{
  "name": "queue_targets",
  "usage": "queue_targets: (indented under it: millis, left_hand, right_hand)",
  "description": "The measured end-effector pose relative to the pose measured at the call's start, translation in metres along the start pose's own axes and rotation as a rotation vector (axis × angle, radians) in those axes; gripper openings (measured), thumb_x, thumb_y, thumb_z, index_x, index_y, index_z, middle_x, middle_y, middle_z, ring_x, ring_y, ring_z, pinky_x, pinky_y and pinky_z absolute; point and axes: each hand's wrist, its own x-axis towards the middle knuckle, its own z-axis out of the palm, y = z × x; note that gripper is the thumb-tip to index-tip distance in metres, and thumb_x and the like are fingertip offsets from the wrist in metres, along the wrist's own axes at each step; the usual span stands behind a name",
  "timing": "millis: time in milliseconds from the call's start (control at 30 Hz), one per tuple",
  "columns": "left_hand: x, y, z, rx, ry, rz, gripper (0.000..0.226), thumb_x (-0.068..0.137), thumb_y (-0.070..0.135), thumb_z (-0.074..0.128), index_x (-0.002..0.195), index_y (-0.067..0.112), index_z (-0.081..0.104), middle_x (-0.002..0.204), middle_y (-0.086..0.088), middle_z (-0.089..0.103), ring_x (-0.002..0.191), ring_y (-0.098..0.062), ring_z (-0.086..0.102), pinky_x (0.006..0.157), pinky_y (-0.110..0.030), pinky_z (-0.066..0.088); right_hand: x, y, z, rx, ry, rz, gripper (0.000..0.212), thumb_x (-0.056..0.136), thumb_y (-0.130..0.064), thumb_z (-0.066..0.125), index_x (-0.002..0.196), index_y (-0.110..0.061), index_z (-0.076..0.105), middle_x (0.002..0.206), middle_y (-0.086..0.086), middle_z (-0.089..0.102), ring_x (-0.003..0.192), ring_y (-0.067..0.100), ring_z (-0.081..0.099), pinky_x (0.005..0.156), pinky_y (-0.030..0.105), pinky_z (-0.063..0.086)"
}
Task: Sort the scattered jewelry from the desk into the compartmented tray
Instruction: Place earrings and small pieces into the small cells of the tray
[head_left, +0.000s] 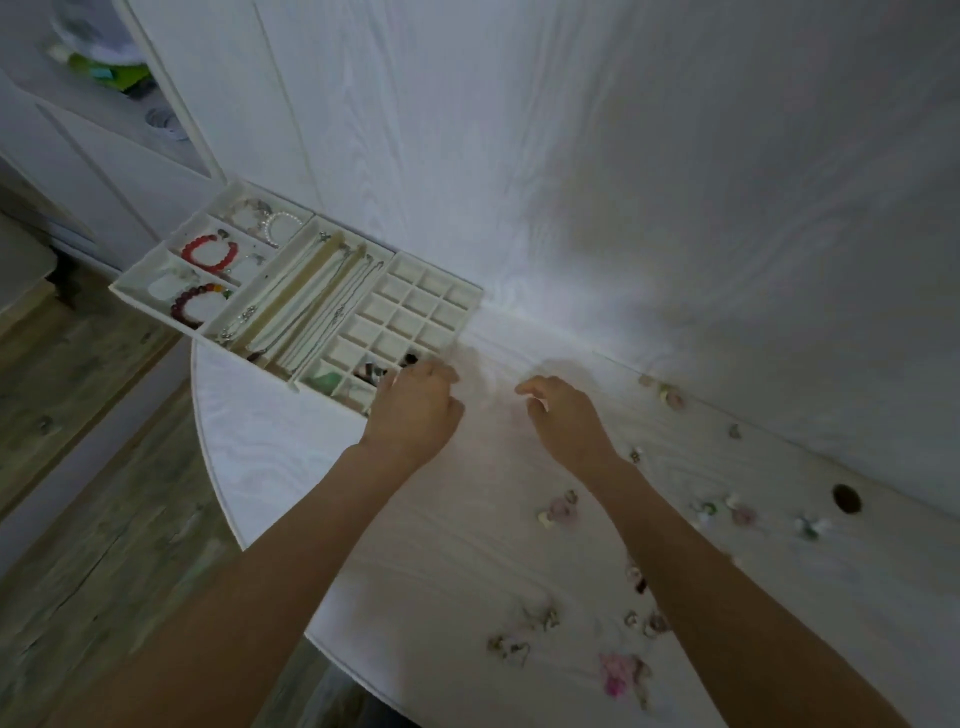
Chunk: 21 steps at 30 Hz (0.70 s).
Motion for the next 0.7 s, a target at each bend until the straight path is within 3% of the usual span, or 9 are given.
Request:
queue_targets:
  millis: [133, 267, 433, 500, 600, 700]
  left_hand:
    - [-0.008, 0.04, 0.025, -0.08, -0.111, 0.067, 0.036, 0.096, 0.019, 0.045, 0.131, 0.017, 0.05, 0.138, -0.005, 0.047, 0.121, -0.022, 0.05, 0.109, -0.035, 0.029]
    - [-0.026, 0.058, 0.057, -0.084, -0.164, 0.127, 0.032, 0.095, 0.023, 0.05, 0.126, 0.019, 0.055, 0.138, 0.0, 0.049, 0.125, -0.017, 0.046, 0.111, -0.034, 0.025]
    - [-0.047, 0.068, 0.095, -0.078, -0.158, 0.086, 0.032, 0.085, 0.032, 0.066, 0.115, 0.021, 0.062, 0.133, 0.002, 0.051, 0.121, -0.017, 0.047, 0.107, -0.036, 0.029]
    - [-0.051, 0.073, 0.103, -0.09, -0.108, 0.06, 0.035, 0.08, 0.035, 0.07, 0.111, 0.021, 0.064, 0.134, 0.0, 0.049, 0.122, -0.02, 0.046, 0.108, -0.038, 0.029]
    - [-0.058, 0.084, 0.109, -0.043, -0.072, 0.017, 0.037, 0.077, 0.039, 0.072, 0.109, 0.021, 0.064, 0.136, 0.0, 0.044, 0.126, -0.022, 0.04, 0.11, -0.038, 0.024]
    - [-0.06, 0.091, 0.11, 0.004, -0.049, -0.005, 0.033, 0.079, 0.035, 0.071, 0.106, 0.016, 0.064, 0.138, -0.001, 0.04, 0.128, -0.022, 0.036, 0.109, -0.036, 0.023]
  right_hand:
    - [-0.042, 0.041, -0.023, 0.013, -0.068, 0.069, 0.037, 0.098, -0.005, 0.036, 0.13, -0.011, 0.054, 0.14, 0.006, 0.049, 0.129, 0.02, 0.045, 0.104, 0.023, 0.03]
    - [-0.078, 0.074, -0.025, 0.017, -0.13, 0.045, 0.042, 0.097, -0.001, 0.039, 0.136, -0.013, 0.047, 0.148, 0.005, 0.039, 0.137, 0.018, 0.035, 0.107, 0.015, 0.019]
    - [-0.101, 0.094, -0.011, 0.014, -0.178, -0.026, 0.045, 0.092, -0.001, 0.052, 0.136, -0.012, 0.049, 0.144, 0.008, 0.043, 0.134, 0.02, 0.038, 0.111, 0.029, 0.027]
    - [-0.103, 0.095, -0.004, 0.053, -0.155, -0.039, 0.046, 0.088, -0.004, 0.06, 0.132, -0.013, 0.053, 0.141, 0.009, 0.046, 0.132, 0.023, 0.04, 0.109, 0.028, 0.029]
    - [-0.106, 0.091, 0.002, 0.058, -0.142, -0.017, 0.045, 0.086, -0.011, 0.064, 0.13, -0.016, 0.055, 0.141, 0.004, 0.041, 0.131, 0.019, 0.034, 0.099, 0.016, 0.022]
    - [-0.105, 0.088, 0.007, -0.053, -0.1, -0.068, 0.034, 0.085, -0.015, 0.063, 0.12, -0.014, 0.062, 0.136, 0.004, 0.041, 0.125, 0.018, 0.032, 0.094, 0.019, 0.026]
